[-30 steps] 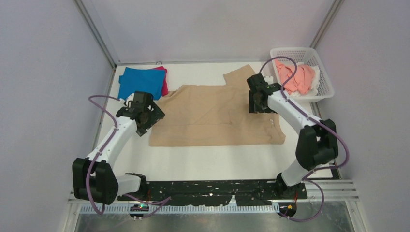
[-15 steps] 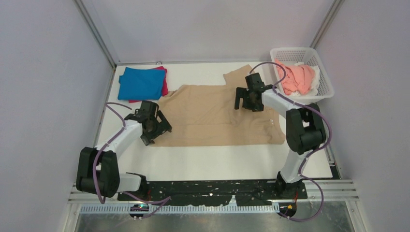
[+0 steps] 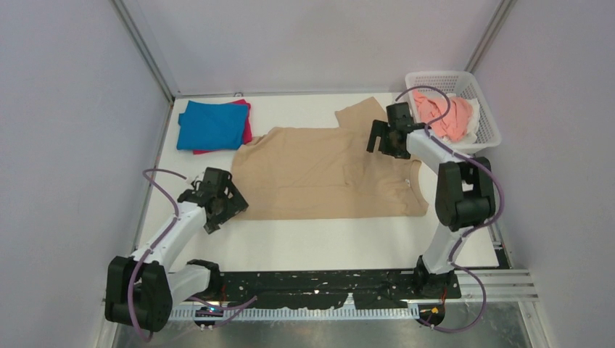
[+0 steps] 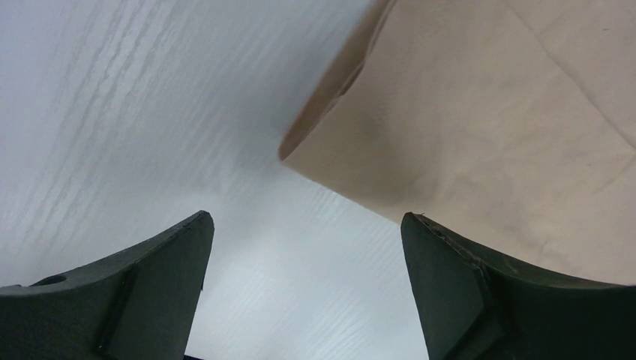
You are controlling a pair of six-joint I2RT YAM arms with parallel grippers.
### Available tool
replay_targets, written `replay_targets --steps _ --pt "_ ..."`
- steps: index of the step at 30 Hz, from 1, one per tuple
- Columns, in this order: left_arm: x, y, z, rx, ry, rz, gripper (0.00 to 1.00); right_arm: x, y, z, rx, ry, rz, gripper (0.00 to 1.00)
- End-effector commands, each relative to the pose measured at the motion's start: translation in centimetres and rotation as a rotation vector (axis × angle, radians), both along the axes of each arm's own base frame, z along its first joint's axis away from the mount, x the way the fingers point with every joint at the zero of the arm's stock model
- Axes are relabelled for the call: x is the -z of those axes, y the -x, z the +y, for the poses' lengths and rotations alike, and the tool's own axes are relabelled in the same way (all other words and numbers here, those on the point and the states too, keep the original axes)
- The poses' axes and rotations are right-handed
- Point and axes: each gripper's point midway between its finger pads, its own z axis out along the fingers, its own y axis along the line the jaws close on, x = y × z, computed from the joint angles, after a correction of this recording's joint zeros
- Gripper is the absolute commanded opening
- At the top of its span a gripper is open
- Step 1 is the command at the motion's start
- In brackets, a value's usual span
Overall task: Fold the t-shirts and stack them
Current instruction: Fold the flattened tshirt in 1/3 of the way
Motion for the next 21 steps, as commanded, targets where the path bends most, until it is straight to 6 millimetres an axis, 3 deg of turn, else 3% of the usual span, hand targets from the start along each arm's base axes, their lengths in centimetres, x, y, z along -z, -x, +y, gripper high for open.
replay_targets --steps 1,3,4,5,9,13,15,18,21 --pt "0.8 0.8 1.5 -0.08 -0.032 -0.004 0.93 -3.6 5.2 -3.4 0.186 0.059 -0.102 0.95" --pt "1.0 0.7 1.6 -0.097 -0.029 -0.003 0.88 -2.8 8.3 -4.4 0.248 0.053 -0.095 0.95" --pt "1.1 0.6 1.7 -0.11 -0.031 -0.005 0.87 -1.1 10.2 -4.9 0.271 0.055 -0.059 0.95" --pt "1.1 0.2 1.8 -0.119 -0.028 -0.013 0.83 -2.1 10.9 -5.0 0.276 0.042 -0.098 0.95" --pt "0.9 -1.1 1.2 -0.125 0.008 -0.02 0.8 -1.6 15.1 -6.7 0.31 0.079 -0.095 0.95" --pt "0.4 -1.6 0.4 -0.113 0.053 -0.057 0.8 -2.1 17.4 -7.1 0.314 0.074 -0.099 0.95" --pt "0.4 -1.3 1.0 -0.143 0.035 -0.074 0.81 -2.2 18.2 -7.3 0.337 0.065 -0.1 0.95" --pt "0.5 -1.1 2.3 -0.198 -0.014 -0.105 0.83 -1.0 19.7 -7.7 0.369 0.053 -0.073 0.95" --pt "0.7 -1.8 2.2 -0.217 0.012 -0.116 0.83 0.0 20.0 -8.2 0.402 0.03 -0.061 0.95"
